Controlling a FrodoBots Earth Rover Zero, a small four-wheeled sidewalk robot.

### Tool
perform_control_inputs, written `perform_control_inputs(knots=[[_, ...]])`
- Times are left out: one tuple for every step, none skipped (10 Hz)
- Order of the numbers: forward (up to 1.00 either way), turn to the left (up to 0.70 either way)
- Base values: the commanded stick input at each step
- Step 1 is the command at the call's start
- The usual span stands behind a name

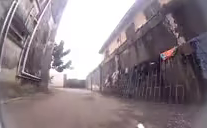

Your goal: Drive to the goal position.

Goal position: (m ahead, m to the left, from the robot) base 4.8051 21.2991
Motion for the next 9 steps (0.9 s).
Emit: perform_control_inputs(knots=[[1.0,0.0],[1.0,0.0],[1.0,0.0],[1.0,0.0],[1.0,0.4],[1.0,0.4],[1.0,0.27],[1.0,0.0],[1.0,0.0]])
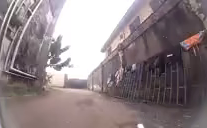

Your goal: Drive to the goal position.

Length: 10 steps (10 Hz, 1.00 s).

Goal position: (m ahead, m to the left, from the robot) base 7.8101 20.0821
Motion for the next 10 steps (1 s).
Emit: perform_control_inputs(knots=[[1.0,0.0],[1.0,0.0],[1.0,0.0],[1.0,0.0],[1.0,0.0],[1.0,0.0],[1.0,0.0],[1.0,0.0],[1.0,0.0],[1.0,0.0]])
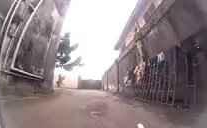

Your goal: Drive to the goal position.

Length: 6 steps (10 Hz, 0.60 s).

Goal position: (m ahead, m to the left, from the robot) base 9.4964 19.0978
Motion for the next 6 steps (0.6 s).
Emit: perform_control_inputs(knots=[[1.0,0.0],[1.0,0.0],[1.0,0.0],[1.0,0.0],[1.0,0.0],[1.0,0.0]])
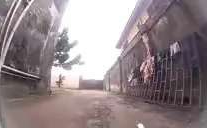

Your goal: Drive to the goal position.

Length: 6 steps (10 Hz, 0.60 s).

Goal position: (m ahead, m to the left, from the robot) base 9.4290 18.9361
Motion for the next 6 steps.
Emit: perform_control_inputs(knots=[[1.0,0.0],[1.0,0.0],[1.0,0.0],[1.0,0.0],[1.0,0.0],[0.99,0.0]])
